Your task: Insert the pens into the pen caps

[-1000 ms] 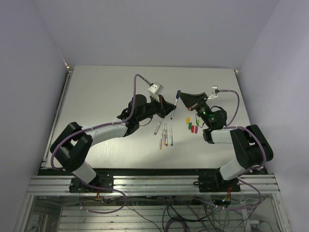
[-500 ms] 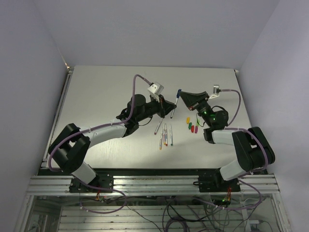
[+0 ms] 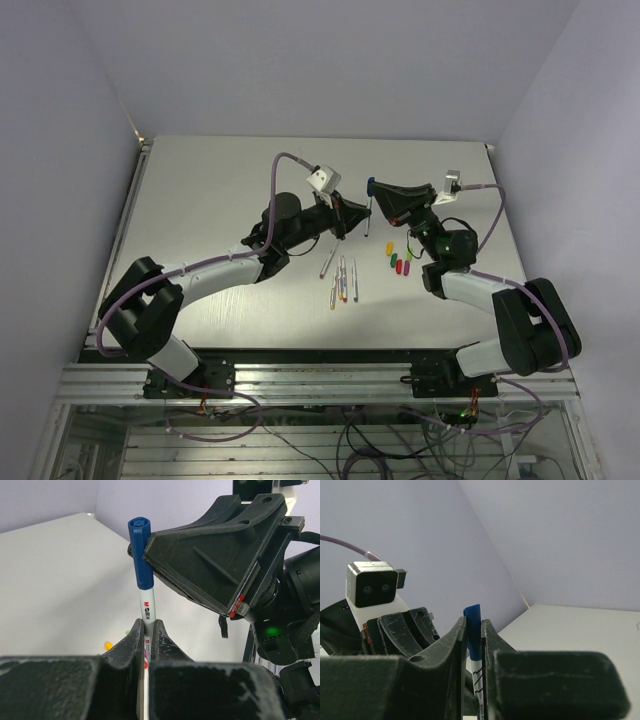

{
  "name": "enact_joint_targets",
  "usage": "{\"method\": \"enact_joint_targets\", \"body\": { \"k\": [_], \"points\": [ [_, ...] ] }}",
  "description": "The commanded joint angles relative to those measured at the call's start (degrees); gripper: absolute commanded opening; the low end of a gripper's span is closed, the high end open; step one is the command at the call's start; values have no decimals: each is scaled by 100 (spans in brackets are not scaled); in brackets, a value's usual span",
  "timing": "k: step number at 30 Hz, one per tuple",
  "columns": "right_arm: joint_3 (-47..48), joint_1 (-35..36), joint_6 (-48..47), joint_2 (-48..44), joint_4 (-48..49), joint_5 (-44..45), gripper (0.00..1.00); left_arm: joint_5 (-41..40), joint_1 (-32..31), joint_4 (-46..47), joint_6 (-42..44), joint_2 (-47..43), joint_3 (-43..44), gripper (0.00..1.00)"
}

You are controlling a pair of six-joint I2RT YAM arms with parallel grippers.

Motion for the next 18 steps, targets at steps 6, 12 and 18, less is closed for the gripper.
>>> {"method": "enact_joint_targets", "body": {
  "k": [6, 12, 18],
  "points": [
    [-149, 292, -651, -241, -1649, -584, 0, -326, 56, 1883, 225, -654, 580, 7],
    [-144, 301, -650, -257, -1755, -467, 0, -430, 85, 1998, 297, -781, 476, 7],
    [-46, 317, -587, -156, -1653, -575, 0, -410, 79, 1859, 294, -778, 506, 7]
  ]
}}
